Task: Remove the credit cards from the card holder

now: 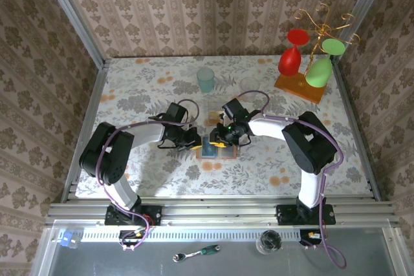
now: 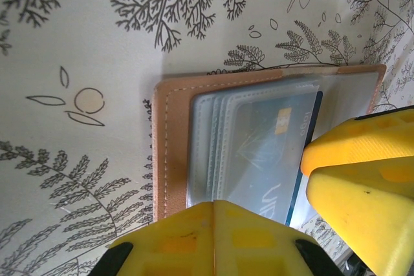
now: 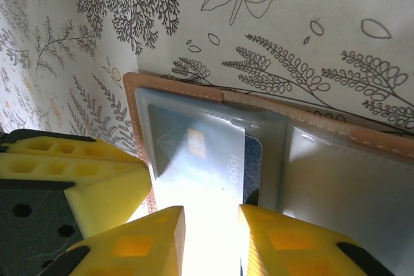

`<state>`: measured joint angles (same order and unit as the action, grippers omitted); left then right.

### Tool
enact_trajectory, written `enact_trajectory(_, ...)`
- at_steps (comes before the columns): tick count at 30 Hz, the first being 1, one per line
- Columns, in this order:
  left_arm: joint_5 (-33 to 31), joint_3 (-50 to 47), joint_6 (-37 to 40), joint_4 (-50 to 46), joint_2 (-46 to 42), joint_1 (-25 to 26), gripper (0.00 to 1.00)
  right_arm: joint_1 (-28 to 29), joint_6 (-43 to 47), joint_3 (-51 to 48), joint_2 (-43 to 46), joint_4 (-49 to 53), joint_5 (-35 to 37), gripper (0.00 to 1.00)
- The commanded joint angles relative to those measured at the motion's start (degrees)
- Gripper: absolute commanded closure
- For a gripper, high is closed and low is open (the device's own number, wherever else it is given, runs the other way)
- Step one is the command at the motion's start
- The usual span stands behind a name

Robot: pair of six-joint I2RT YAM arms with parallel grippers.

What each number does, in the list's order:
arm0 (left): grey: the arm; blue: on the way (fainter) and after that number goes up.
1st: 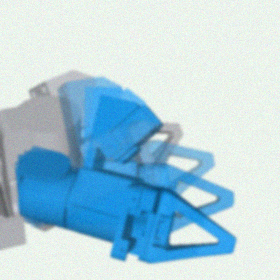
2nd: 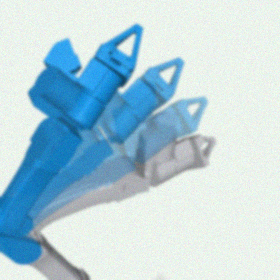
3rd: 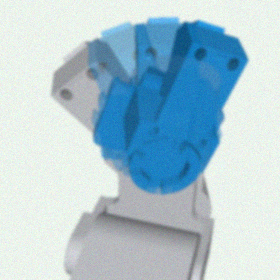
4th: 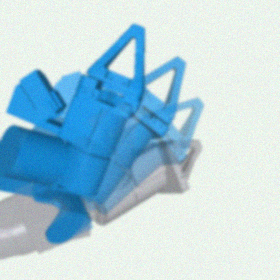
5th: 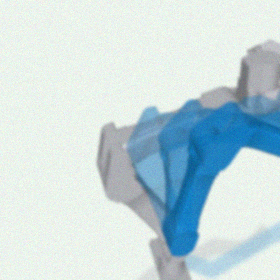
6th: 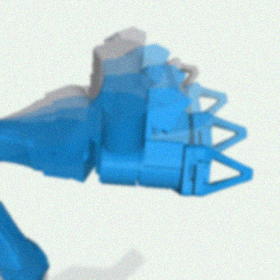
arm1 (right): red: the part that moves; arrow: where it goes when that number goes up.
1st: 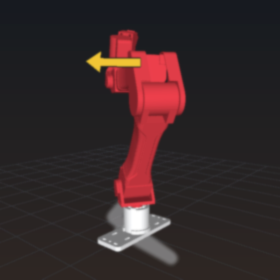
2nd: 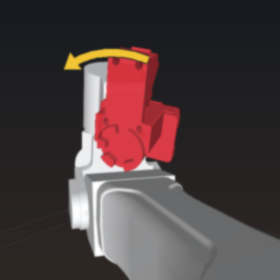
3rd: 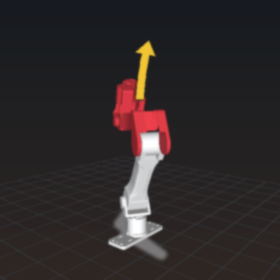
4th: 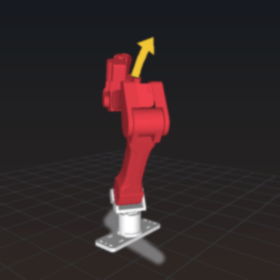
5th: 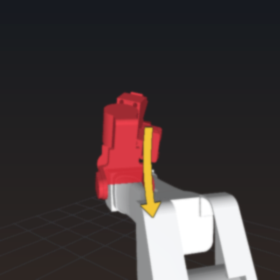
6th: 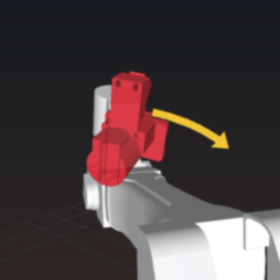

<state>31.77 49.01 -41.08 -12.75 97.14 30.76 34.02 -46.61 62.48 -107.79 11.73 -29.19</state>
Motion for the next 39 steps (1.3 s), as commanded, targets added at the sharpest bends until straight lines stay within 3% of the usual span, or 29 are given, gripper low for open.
enact_trajectory(1,0.9,-0.9,0.4,-0.2,0.5,0.3,0.93,0.5,1.0,0.2,-1.2,1.0,0.2,0.7)
enact_trajectory(25,0.4,0.8,-0.7,-0.9,-4.8,0.3,0.94,0.5,4.9,0.1,4.1,5.4,4.6,0.67)
enact_trajectory(39,2.5,1.8,-1.7,2.4,0.9,3.2,1.0,0.3,1.9,-2.8,4.5,1.7,3.5,0.67)
